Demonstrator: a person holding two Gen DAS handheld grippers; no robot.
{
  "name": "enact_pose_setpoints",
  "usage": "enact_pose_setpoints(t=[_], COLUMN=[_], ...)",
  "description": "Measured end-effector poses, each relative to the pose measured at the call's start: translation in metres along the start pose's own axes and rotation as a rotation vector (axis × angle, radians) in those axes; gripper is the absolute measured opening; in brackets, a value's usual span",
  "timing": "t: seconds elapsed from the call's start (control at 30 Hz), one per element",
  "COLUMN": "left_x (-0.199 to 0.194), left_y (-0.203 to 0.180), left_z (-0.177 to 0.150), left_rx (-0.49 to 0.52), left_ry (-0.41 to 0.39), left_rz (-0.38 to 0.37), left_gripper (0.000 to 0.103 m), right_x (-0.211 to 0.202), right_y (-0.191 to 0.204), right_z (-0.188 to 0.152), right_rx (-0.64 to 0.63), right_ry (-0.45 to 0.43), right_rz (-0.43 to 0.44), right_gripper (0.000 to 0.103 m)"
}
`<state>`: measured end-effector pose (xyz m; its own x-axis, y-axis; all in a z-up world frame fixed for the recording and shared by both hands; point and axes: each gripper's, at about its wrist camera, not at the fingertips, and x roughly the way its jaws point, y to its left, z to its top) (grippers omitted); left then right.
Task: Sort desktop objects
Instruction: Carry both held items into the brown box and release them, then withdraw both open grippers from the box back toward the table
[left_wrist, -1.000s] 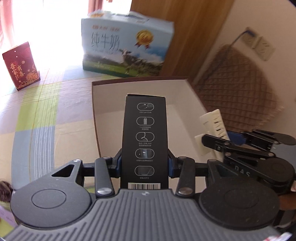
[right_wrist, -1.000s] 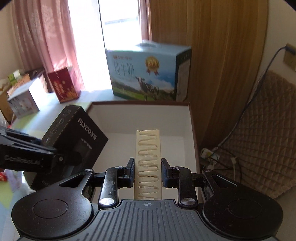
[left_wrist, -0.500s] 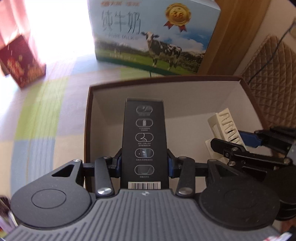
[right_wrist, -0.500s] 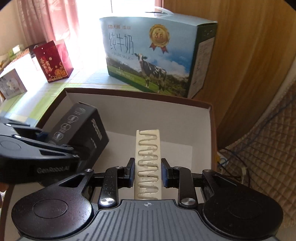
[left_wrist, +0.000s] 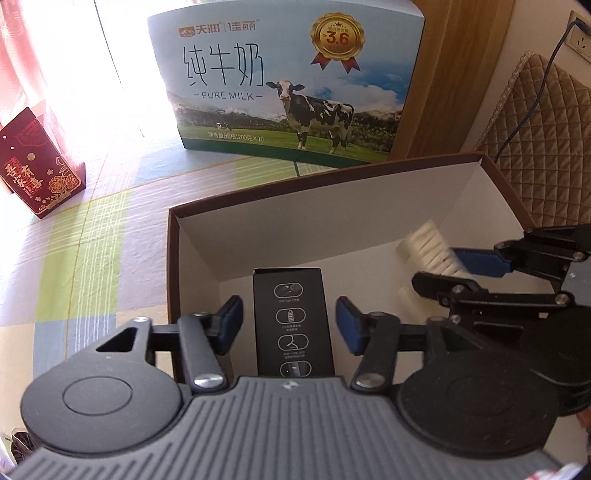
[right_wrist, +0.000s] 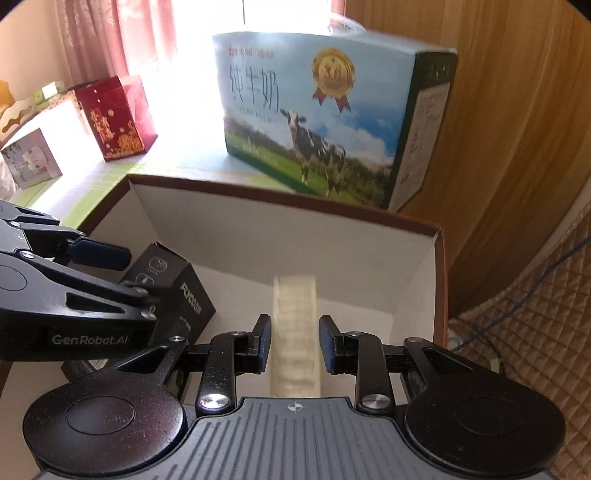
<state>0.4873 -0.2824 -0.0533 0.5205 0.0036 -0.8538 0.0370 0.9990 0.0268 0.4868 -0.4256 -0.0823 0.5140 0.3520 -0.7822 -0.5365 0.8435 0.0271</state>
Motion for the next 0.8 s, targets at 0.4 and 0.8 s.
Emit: enact_pose_setpoints(t=[0.4, 0.8], left_x=[-0.046, -0.114], left_y=[0.015, 0.014], left_z=[-0.016, -0.053], left_rx=[0.017, 0.044], left_ry=[-0.085, -0.150], left_rz=[-0.047, -0.084], left_gripper=[0.071, 0.086], right_x=[-0.052, -0.111], right_y=[0.009, 0.043], right_z=[-0.016, -0.050], right_rx=[0.004, 0.057], right_ry=[-0.103, -0.140], right_rz=[0.019, 0.042], right_gripper=[0.080, 0.101])
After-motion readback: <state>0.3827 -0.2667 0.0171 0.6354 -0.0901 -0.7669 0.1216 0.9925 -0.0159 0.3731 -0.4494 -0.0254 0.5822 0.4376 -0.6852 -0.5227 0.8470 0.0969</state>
